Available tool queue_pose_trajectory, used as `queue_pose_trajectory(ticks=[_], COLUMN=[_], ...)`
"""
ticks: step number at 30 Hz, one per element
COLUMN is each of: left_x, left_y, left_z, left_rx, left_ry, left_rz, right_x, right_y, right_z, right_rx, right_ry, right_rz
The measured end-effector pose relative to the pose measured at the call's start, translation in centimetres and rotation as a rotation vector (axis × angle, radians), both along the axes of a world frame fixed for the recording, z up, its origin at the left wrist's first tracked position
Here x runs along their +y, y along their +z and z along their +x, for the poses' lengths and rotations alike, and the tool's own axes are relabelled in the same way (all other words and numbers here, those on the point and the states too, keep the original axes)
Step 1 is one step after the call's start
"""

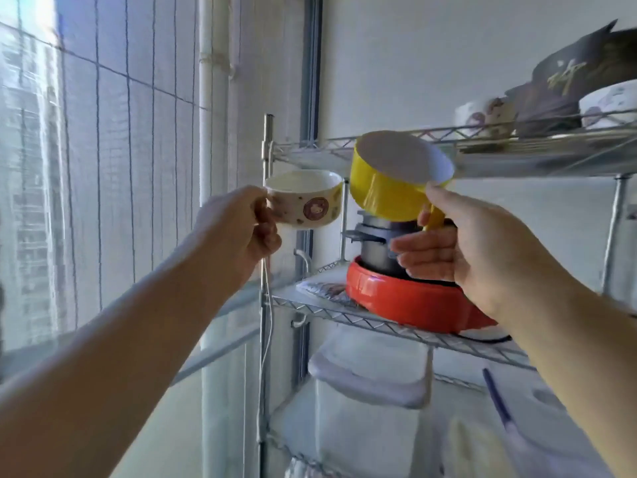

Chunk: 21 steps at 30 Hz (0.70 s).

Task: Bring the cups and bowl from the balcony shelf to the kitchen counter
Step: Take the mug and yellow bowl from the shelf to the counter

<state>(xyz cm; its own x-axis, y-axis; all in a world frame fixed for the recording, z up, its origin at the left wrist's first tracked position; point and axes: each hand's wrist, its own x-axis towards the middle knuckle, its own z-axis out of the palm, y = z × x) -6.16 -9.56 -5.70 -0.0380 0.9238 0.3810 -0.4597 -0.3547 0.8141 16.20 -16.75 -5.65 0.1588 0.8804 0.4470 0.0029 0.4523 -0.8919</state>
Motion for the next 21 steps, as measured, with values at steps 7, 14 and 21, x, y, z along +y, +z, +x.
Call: queue_pose_trajectory(ticks=[7, 14, 21], left_x=[-1.8, -5.0, -9.3], left_y=[-14.5, -27.9, -37.2], left_z=[0.5, 2.6, 6.7], left_rx=[0.023, 0.047, 0.099], left_ry=[-0.111, -0.183, -0.272], left_rz=[-0.147, -0.337, -0.490], right_x=[-4.0, -10.0, -17.1], right_y=[-14.2, -25.9, -35.6], right_z=[1.2, 3.1, 6.4], right_rx=[0.013, 0.095, 0.141], right_ry=[-0.064, -0.156, -0.243], right_rz=[-0.242, -0.427, -0.630])
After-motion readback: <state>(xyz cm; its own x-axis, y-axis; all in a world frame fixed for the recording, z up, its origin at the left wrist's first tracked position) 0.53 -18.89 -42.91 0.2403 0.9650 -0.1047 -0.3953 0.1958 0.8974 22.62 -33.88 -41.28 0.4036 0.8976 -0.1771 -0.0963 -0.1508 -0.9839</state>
